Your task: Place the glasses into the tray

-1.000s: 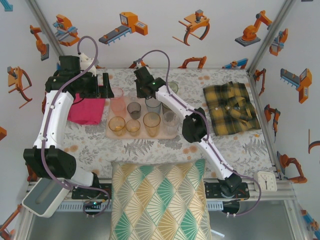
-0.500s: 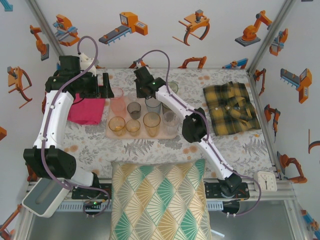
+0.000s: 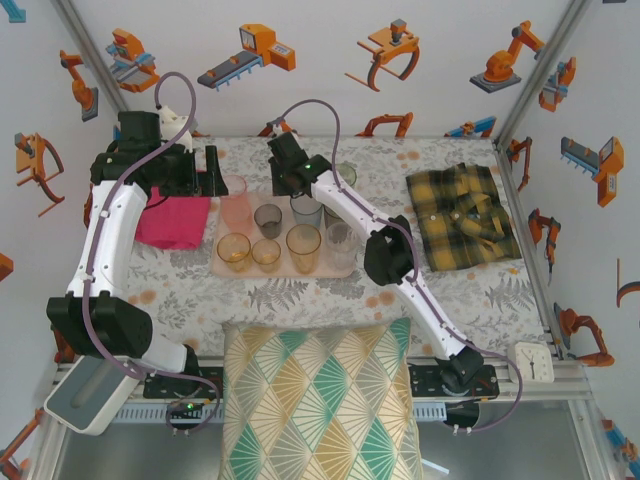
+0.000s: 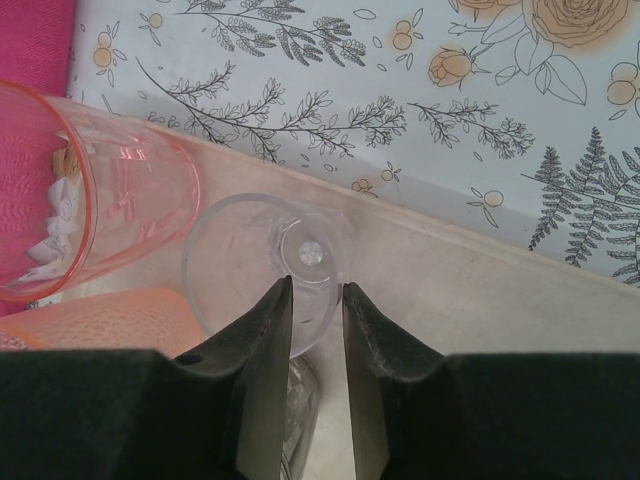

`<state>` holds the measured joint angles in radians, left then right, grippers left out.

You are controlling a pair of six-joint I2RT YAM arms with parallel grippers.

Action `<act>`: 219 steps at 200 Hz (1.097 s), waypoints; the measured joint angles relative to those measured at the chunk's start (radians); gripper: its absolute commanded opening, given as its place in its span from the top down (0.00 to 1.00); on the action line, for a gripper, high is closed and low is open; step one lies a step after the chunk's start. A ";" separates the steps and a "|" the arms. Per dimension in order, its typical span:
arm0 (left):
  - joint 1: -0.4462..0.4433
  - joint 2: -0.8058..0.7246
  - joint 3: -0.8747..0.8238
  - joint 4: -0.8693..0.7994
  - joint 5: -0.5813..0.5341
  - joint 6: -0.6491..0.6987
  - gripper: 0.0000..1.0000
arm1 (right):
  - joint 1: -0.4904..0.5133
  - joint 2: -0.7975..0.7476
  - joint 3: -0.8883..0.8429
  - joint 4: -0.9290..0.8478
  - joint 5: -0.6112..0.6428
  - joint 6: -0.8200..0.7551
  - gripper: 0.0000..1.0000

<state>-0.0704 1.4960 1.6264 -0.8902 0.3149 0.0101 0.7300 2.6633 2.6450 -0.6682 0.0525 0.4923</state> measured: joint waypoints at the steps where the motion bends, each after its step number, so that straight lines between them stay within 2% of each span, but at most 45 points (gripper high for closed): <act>1: 0.000 0.000 0.000 0.000 0.000 0.000 0.06 | 0.000 0.000 0.000 0.000 0.000 0.000 0.69; 107: 0.000 0.005 0.000 0.000 0.000 0.000 0.05 | -0.018 0.000 0.002 0.000 0.001 -0.013 0.61; 219: 0.002 0.009 0.011 0.000 -0.001 0.000 0.04 | -0.033 0.000 0.040 0.052 0.010 -0.039 0.60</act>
<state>-0.0685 1.5051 1.6371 -0.8902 0.3138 0.0101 0.6971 2.6633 2.6846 -0.6163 0.0628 0.4538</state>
